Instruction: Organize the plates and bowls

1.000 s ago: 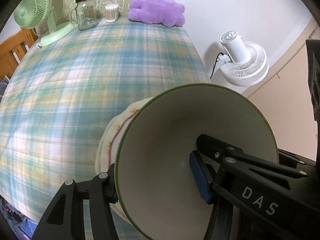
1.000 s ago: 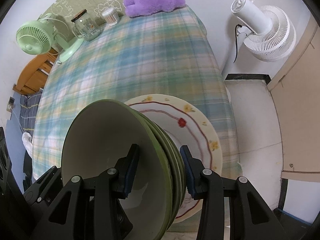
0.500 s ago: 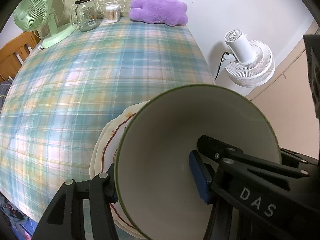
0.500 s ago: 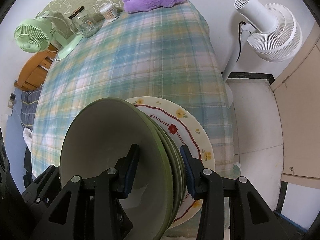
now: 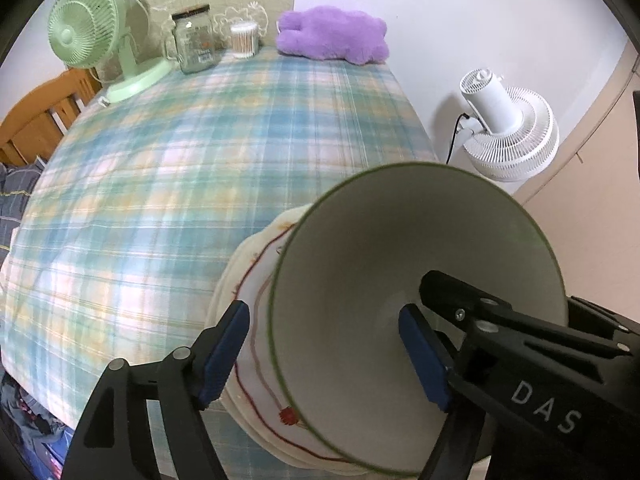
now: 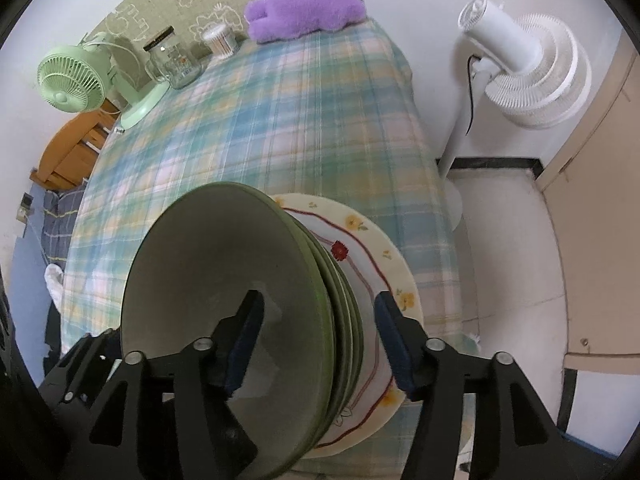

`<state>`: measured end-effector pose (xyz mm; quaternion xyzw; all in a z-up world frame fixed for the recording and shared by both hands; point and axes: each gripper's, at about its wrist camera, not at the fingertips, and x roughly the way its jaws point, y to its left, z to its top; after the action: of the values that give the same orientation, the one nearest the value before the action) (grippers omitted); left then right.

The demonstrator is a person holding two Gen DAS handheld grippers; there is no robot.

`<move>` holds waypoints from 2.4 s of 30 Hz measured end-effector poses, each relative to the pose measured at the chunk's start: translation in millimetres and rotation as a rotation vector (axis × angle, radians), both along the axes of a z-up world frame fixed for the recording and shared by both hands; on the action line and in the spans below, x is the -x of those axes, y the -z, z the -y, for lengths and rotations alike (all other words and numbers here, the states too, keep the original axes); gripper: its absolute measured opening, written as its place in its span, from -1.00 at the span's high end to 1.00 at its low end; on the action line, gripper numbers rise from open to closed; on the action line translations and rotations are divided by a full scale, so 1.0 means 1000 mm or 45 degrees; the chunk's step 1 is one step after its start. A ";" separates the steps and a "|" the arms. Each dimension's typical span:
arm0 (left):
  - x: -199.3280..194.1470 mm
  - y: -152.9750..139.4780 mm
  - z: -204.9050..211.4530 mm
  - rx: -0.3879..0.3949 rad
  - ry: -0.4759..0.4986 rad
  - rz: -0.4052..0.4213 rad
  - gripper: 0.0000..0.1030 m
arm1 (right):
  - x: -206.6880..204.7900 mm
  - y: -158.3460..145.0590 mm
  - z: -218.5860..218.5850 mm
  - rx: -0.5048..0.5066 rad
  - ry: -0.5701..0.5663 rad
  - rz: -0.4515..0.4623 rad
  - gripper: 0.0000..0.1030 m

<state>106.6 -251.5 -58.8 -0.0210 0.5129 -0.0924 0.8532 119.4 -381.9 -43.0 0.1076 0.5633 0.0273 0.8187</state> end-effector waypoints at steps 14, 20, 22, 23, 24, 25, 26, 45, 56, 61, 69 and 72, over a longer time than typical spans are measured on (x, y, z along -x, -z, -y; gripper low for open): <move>0.020 -0.054 -0.039 -0.020 0.017 0.307 -0.62 | 0.032 -0.061 -0.022 0.163 0.108 0.272 -0.28; 0.026 -0.066 -0.088 -0.031 -0.008 0.386 -0.70 | 0.046 -0.077 -0.055 0.206 0.158 0.381 -0.28; 0.029 -0.066 -0.105 -0.032 -0.009 0.403 -0.72 | 0.051 -0.080 -0.070 0.221 0.170 0.415 -0.29; 0.031 -0.066 -0.118 -0.033 -0.006 0.423 -0.74 | 0.054 -0.081 -0.080 0.225 0.177 0.430 -0.30; 0.032 -0.064 -0.127 -0.035 0.000 0.442 -0.76 | 0.056 -0.081 -0.086 0.229 0.182 0.441 -0.32; 0.034 -0.062 -0.135 -0.038 0.008 0.454 -0.76 | 0.059 -0.081 -0.095 0.235 0.189 0.455 -0.40; 0.035 -0.060 -0.144 -0.045 0.012 0.464 -0.78 | 0.061 -0.081 -0.103 0.241 0.196 0.469 -0.49; 0.063 -0.012 -0.257 -0.107 -0.068 0.572 -0.89 | 0.102 -0.029 -0.215 0.279 0.142 0.619 -0.63; 0.093 0.002 -0.268 -0.069 -0.118 0.581 -0.89 | 0.130 -0.011 -0.225 0.279 0.120 0.641 -0.64; 0.102 0.004 -0.270 -0.057 -0.114 0.576 -0.89 | 0.140 -0.009 -0.227 0.295 0.131 0.654 -0.64; 0.111 0.004 -0.270 -0.061 -0.103 0.590 -0.89 | 0.153 -0.008 -0.229 0.305 0.159 0.668 -0.64; 0.114 0.004 -0.272 -0.060 -0.108 0.592 -0.89 | 0.153 -0.008 -0.231 0.304 0.161 0.666 -0.64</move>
<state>-7.6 21.0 -62.8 -0.0007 0.3034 -0.0469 0.9517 -34.0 -150.7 -34.7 0.0347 0.3247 -0.0634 0.9431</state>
